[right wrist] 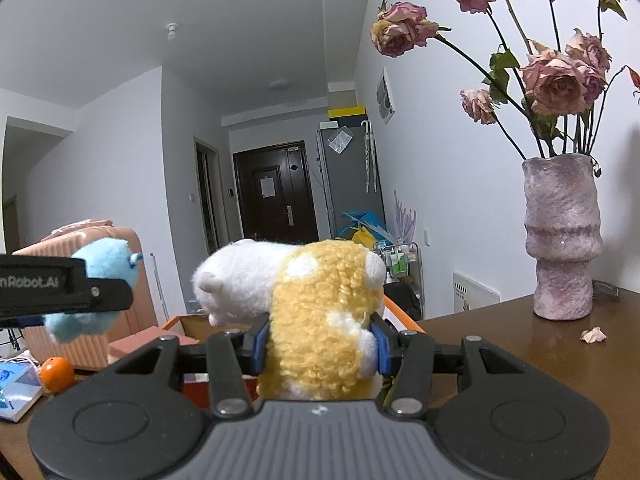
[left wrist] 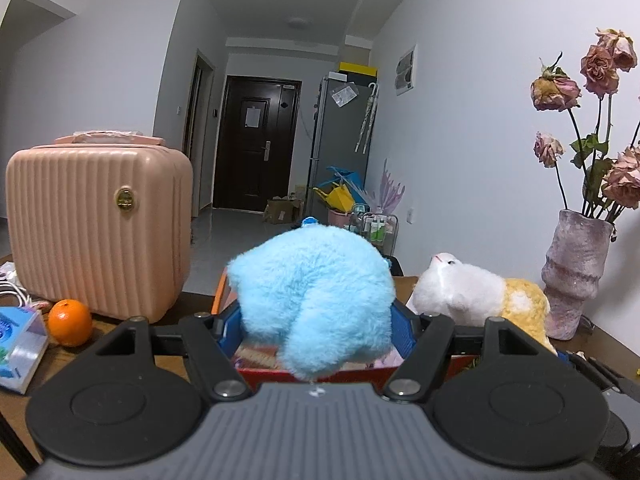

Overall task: Organize soft objects
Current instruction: 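Carry the blue plush in the left tool and hamster in the right tool to the box, then open both tools over the box to drop the two plush toys inside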

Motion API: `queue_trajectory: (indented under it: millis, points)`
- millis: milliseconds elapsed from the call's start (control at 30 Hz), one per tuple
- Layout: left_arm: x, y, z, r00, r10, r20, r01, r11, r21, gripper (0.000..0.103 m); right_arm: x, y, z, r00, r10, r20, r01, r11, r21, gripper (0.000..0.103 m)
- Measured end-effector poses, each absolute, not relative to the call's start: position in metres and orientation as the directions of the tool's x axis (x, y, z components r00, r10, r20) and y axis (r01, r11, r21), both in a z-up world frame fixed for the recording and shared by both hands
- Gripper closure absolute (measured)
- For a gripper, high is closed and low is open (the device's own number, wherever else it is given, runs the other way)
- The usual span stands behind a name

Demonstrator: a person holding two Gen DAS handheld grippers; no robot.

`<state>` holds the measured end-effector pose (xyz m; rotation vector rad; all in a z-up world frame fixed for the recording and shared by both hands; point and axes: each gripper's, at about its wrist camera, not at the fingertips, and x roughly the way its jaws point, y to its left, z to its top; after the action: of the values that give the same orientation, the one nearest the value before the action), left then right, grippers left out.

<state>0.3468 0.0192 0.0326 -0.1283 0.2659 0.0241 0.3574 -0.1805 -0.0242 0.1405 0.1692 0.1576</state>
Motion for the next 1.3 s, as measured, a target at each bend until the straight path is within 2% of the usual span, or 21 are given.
queue_trajectory:
  millis: [600,1000,1233,1300]
  points:
    - [0.422,0.022,0.021,0.956,0.029,-0.293,-0.069,0.989,-0.128,0.032,0.429,-0.173,-0.033,0.977,0.11,-0.183,-0.086,0.987,0.134,0.055]
    - [0.463,0.016,0.002,0.94,0.059,-0.335,-0.089,0.993,-0.074,0.032,0.472,-0.167,-0.037,0.971,0.115,-0.209,-0.094,0.99,0.109,0.055]
    - [0.472,0.02,-0.006,0.926,0.069,-0.37,-0.106,0.991,-0.081,0.031,0.495,-0.166,-0.041,0.953,0.141,-0.269,-0.114,0.987,0.114,0.054]
    - [0.472,0.021,-0.006,0.929,0.073,-0.363,-0.109,0.991,-0.079,0.028,0.499,-0.167,-0.044,0.942,0.159,-0.295,-0.127,0.984,0.123,0.049]
